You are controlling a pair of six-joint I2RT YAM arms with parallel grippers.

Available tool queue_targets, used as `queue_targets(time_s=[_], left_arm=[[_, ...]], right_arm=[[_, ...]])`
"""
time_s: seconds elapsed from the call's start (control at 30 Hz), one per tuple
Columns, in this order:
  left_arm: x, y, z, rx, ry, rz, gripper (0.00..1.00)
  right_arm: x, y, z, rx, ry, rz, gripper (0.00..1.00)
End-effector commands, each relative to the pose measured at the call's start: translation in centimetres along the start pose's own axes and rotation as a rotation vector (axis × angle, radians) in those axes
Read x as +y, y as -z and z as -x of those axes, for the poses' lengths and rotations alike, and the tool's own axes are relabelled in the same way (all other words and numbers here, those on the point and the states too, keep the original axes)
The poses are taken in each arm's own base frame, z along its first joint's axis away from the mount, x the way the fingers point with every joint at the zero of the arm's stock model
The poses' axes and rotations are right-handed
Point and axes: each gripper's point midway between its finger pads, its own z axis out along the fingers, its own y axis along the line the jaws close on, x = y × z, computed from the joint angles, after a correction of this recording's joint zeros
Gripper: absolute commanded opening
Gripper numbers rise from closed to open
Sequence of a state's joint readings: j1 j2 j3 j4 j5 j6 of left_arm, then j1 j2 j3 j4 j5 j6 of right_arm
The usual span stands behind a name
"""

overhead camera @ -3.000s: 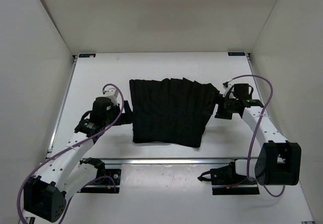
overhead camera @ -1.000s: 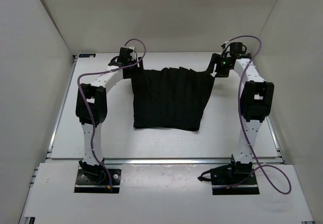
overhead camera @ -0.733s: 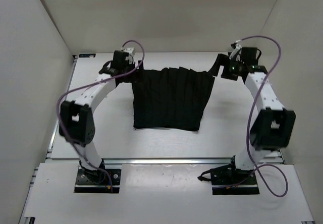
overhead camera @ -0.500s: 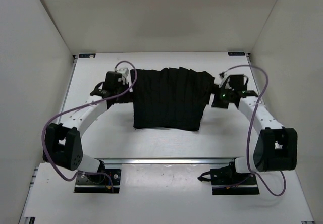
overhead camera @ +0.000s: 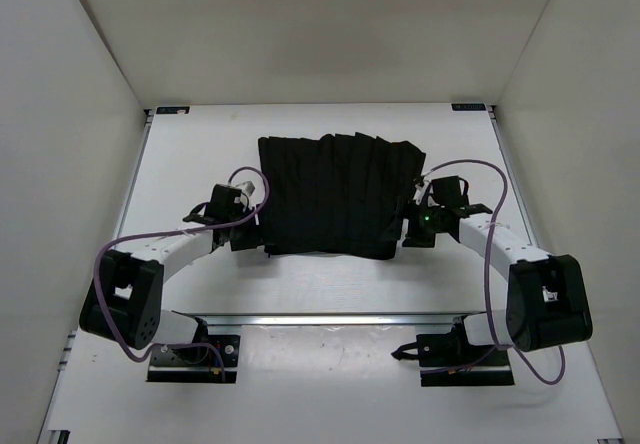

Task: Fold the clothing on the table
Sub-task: Fold the skirt

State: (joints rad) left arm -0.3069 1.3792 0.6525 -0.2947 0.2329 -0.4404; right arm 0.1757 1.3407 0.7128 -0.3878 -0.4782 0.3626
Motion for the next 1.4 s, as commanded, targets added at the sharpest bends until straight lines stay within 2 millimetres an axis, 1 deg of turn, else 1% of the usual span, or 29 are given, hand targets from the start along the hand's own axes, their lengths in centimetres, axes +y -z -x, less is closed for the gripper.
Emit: queue_targets(time_s=[0.0, 0.03, 0.07, 0.1, 0.13, 0.17, 0.2, 0.27, 0.33, 0.37, 0.43, 0.47, 0.5, 0.53, 0.57, 0.6, 0.63, 0.67, 0.8, 0.83, 0.87, 0.97, 1.03, 1.07, 1.13, 1.23, 1.3, 1.33, 1.37], left_arm=[[-1.6, 0.2, 1.1, -0.061, 0.021, -0.091, 0.74], [-1.7, 0.0, 1.0, -0.06, 0.025, -0.101, 0.73], [-1.5, -0.2, 0.7, -0.052, 0.03, -0.096, 0.72], [-1.2, -0.5, 0.4, -0.04, 0.032, -0.084, 0.68], [-1.6, -0.5, 0.2, -0.031, 0.015, -0.091, 0.66], [-1.5, -0.6, 0.2, -0.025, 0.022, -0.087, 0.64], [-1.3, -0.6, 0.1, -0.024, 0.012, -0.079, 0.64], [-1.1, -0.7, 0.1, -0.017, 0.019, -0.069, 0.61], [-1.1, -0.5, 0.4, -0.022, 0.017, -0.077, 0.58], [-1.0, -0.7, 0.0, -0.006, 0.018, -0.074, 0.57], [-1.2, -0.8, 0.2, -0.004, 0.01, -0.078, 0.55], [-1.0, -0.9, 0.1, 0.004, 0.018, -0.071, 0.54], [-1.4, -0.9, 0.1, 0.006, 0.006, -0.083, 0.52], [-1.3, -1.0, 0.1, 0.011, 0.003, -0.08, 0.46], [-1.4, -1.2, -0.4, 0.03, 0.008, -0.08, 0.38], [-1.2, -1.3, -0.5, 0.034, 0.013, -0.079, 0.33], [-1.3, -1.3, -0.3, 0.031, 0.009, -0.077, 0.16], [-0.9, -1.4, -0.4, 0.042, 0.018, -0.064, 0.0], [-0.9, -1.5, -0.5, 0.069, 0.005, -0.044, 0.0], [-1.0, -1.3, 0.0, 0.063, -0.005, -0.042, 0.0], [-1.2, -0.9, 0.5, 0.056, -0.017, -0.038, 0.0], [-1.6, 0.2, 1.5, 0.016, -0.069, -0.025, 0.0], [-2.2, 1.6, 2.3, -0.032, -0.094, -0.023, 0.0], [-1.4, 1.7, 2.1, -0.04, -0.093, 0.007, 0.0], [-1.4, 2.7, 2.8, -0.094, -0.086, 0.004, 0.0], [-0.8, 3.1, 1.3, -0.08, -0.064, -0.002, 0.0], [-0.8, 3.1, 0.9, -0.084, -0.063, -0.007, 0.0], [-1.1, 3.1, 0.8, -0.088, -0.057, -0.015, 0.0], [-0.9, 3.1, 1.3, -0.104, -0.046, -0.011, 0.0]], right_arm=[[0.8, -0.3, 1.6, -0.048, 0.029, 0.02, 0.71], [0.5, -0.8, 1.0, -0.023, 0.017, 0.013, 0.7], [0.4, -0.9, 1.0, -0.025, 0.015, 0.009, 0.7], [0.1, -1.2, 0.6, -0.016, 0.01, 0.002, 0.69], [0.3, -1.4, 0.3, -0.006, 0.015, 0.014, 0.68], [0.2, -1.5, 0.2, 0.0, 0.002, 0.018, 0.66], [0.1, -1.7, 0.1, 0.003, -0.01, 0.019, 0.63], [0.1, -1.8, -0.1, 0.016, -0.02, 0.016, 0.51], [0.2, -1.9, -0.5, 0.027, -0.021, 0.021, 0.44], [0.4, -2.0, -0.9, 0.039, -0.024, 0.025, 0.4], [0.4, -2.0, -0.7, 0.032, -0.025, 0.016, 0.39], [0.4, -2.1, -1.1, 0.038, -0.033, 0.015, 0.38], [0.4, -2.1, -1.2, 0.038, -0.035, 0.019, 0.35], [0.5, -2.2, -1.3, 0.038, -0.032, 0.027, 0.3], [0.2, -2.3, -1.9, 0.055, -0.06, 0.024, 0.23], [0.3, -2.3, -1.7, 0.046, -0.062, 0.031, 0.1], [0.1, -2.3, -1.8, 0.051, -0.061, 0.027, 0.03], [0.0, -2.4, -2.1, 0.058, -0.073, 0.02, 0.0], [0.2, -2.2, -1.8, 0.054, -0.065, 0.023, 0.0], [0.2, -2.1, -1.8, 0.056, -0.065, 0.017, 0.0], [0.3, -1.8, -1.9, 0.06, -0.063, 0.014, 0.0], [0.1, -0.5, -0.7, 0.014, -0.045, 0.009, 0.0], [-0.1, 0.8, -0.1, -0.034, -0.04, 0.006, 0.0], [-0.5, 1.2, 0.0, -0.054, -0.042, 0.001, 0.0], [-1.4, 2.1, 0.4, -0.089, -0.069, -0.005, 0.0], [-2.4, 2.6, 0.1, -0.113, -0.091, -0.016, 0.0], [-2.4, 2.6, 0.3, -0.117, -0.087, -0.006, 0.0], [-2.5, 2.5, 0.9, -0.129, -0.081, -0.011, 0.0], [-2.2, 2.3, 1.3, -0.129, -0.076, 0.001, 0.0]])
